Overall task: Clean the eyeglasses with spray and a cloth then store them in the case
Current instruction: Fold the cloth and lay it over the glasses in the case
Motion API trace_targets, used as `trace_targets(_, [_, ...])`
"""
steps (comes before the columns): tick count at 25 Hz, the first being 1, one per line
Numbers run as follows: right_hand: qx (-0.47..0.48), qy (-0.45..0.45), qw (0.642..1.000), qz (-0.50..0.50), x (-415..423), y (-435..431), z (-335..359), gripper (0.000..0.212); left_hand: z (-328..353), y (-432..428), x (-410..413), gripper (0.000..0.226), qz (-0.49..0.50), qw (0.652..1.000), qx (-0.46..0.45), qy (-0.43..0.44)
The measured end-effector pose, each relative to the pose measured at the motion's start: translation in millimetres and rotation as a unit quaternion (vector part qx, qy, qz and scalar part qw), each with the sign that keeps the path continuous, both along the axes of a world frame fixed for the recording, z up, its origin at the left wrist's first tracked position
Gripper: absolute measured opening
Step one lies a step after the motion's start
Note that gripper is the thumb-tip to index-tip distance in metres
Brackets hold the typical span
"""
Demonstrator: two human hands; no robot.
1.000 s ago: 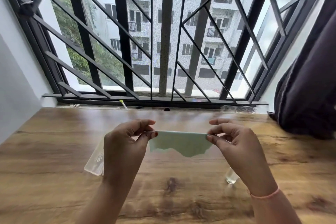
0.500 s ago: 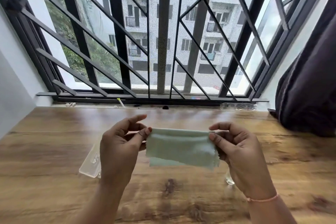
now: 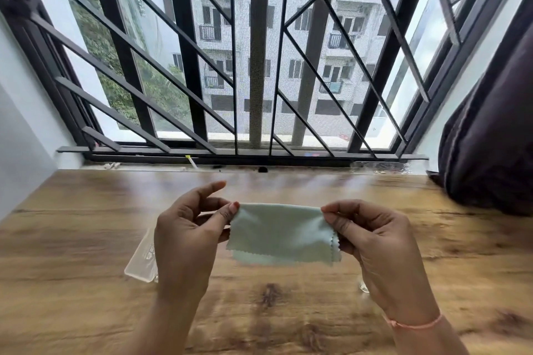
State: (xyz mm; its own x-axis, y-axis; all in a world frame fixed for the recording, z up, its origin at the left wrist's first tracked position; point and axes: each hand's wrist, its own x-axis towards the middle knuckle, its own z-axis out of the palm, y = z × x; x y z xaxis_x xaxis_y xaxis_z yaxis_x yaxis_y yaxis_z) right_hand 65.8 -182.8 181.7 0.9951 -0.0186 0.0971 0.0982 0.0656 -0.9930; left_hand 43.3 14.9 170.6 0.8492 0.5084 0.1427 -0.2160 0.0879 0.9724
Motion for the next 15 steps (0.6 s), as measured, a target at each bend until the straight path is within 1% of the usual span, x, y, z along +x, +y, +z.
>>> trace_targets(4, [-0.014,-0.011,1.000,-0.006,-1,-2,1,0.023,2,2,-3,0.032,0.007,1.000,-0.013,0.007])
trace_targets(7, [-0.043,-0.040,0.998,-0.030,-4,1,4,0.022,6,-3,-6,0.033,0.013,1.000,0.012,-0.001])
trace_targets(9, [-0.074,-0.075,0.993,-0.043,-10,10,7,0.028,9,-10,-10,0.036,0.007,0.999,0.033,-0.016])
trace_targets(11, [-0.132,-0.127,0.981,-0.059,-17,23,7,0.043,13,-19,-14,0.039,-0.010,0.999,0.044,-0.023])
trace_targets(12, [-0.174,-0.162,0.969,-0.067,-20,30,5,0.048,15,-25,-16,0.040,-0.023,0.999,0.042,-0.026])
trace_targets(13, [-0.209,-0.196,0.955,-0.072,-23,37,4,0.050,16,-30,-18,0.042,-0.039,0.998,0.037,-0.028])
trace_targets(15, [-0.239,-0.236,0.939,-0.070,-25,47,0,0.053,18,-37,-20,0.043,-0.064,0.997,0.034,-0.030])
